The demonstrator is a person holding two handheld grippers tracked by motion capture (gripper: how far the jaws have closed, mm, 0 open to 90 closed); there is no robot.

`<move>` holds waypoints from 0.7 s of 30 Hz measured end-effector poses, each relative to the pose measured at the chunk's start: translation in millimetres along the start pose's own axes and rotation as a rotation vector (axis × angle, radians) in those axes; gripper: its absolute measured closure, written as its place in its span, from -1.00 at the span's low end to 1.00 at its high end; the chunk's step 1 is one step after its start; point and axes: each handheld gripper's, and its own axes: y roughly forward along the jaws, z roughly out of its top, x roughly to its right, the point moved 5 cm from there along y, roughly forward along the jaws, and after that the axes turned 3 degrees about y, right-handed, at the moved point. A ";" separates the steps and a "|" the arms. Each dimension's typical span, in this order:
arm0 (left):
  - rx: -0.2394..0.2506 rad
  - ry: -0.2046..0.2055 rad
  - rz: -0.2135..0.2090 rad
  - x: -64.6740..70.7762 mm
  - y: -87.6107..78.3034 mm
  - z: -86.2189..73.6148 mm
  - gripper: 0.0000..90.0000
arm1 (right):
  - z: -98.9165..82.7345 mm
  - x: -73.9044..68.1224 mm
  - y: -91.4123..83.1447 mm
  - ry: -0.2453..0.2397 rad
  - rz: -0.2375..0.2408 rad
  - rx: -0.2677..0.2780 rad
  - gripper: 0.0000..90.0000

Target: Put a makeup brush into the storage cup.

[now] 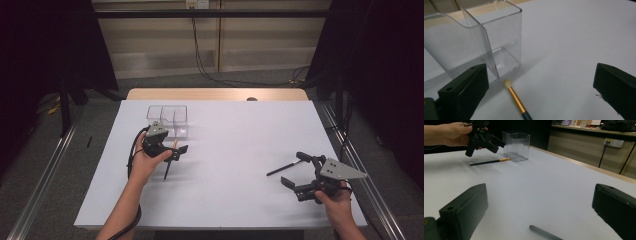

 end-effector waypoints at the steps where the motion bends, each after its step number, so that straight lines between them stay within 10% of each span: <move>1: -0.016 -0.009 -0.007 0.6 0.3 -0.5 -1.00 | 0.0 -0.1 0.0 0.001 0.000 -0.001 -1.00; 21: -0.315 -0.074 0.005 -2.6 3.0 -3.7 -1.00 | 0.1 0.8 -0.5 -0.001 -0.004 0.000 -1.00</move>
